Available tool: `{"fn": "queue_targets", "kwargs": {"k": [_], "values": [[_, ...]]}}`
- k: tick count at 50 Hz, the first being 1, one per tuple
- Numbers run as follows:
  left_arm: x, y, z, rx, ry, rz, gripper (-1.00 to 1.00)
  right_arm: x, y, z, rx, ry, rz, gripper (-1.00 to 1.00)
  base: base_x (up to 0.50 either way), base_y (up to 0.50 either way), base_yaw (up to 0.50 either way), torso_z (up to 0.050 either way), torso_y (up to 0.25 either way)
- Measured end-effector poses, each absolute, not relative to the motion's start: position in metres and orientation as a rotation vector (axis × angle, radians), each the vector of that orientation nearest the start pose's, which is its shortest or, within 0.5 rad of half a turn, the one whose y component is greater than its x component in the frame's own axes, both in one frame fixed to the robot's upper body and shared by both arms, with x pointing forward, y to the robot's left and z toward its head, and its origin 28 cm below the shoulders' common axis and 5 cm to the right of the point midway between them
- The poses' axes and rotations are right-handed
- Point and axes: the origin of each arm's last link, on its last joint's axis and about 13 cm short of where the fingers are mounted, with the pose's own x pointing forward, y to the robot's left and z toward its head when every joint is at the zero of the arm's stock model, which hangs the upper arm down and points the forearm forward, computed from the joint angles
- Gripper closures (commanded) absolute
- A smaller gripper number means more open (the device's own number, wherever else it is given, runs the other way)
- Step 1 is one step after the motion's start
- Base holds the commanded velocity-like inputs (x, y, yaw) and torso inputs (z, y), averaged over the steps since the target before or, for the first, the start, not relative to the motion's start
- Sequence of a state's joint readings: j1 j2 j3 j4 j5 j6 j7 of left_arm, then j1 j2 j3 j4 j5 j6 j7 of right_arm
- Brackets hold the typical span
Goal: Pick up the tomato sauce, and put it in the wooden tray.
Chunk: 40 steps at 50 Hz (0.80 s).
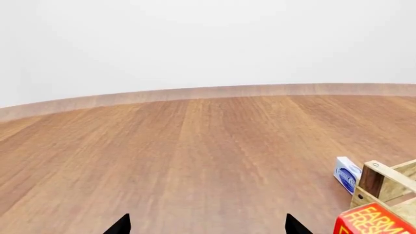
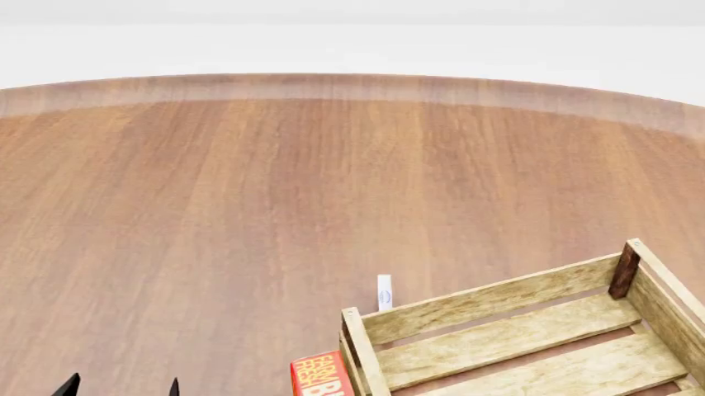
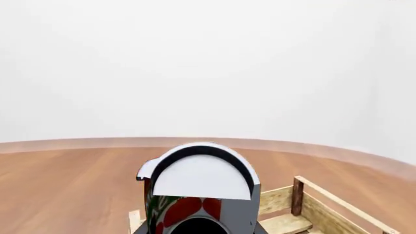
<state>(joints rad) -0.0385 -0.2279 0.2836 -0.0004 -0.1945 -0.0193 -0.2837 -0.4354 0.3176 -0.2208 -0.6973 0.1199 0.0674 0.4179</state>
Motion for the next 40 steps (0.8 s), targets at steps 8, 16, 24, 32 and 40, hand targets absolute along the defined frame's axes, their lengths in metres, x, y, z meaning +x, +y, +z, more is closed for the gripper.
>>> {"fn": "queue_targets", "kwargs": {"k": [8,16,24,32,40], "values": [[0.211,0.204,0.013,0.047,0.035,0.008,-1.00,0.126,-0.101,0.084,-0.033,-0.120,-0.086,1.00,0.00,0.00,0.00,0.000,0.000],[0.211,0.204,0.013,0.048,0.035,0.008,-1.00,0.143,-0.106,0.085,-0.055,-0.097,-0.114,1.00,0.00,0.00,0.00,0.000,0.000],[0.211,0.204,0.013,0.048,0.036,0.009,-1.00,0.156,-0.109,0.089,-0.072,-0.078,-0.130,1.00,0.00,0.00,0.00,0.000,0.000],[0.211,0.204,0.013,0.048,0.037,0.010,-1.00,0.175,-0.114,0.088,-0.089,-0.039,-0.152,1.00,0.00,0.00,0.00,0.000,0.000],[0.211,0.204,0.014,0.048,0.038,0.011,-1.00,0.197,-0.118,0.084,-0.099,0.011,-0.178,1.00,0.00,0.00,0.00,0.000,0.000]]}}
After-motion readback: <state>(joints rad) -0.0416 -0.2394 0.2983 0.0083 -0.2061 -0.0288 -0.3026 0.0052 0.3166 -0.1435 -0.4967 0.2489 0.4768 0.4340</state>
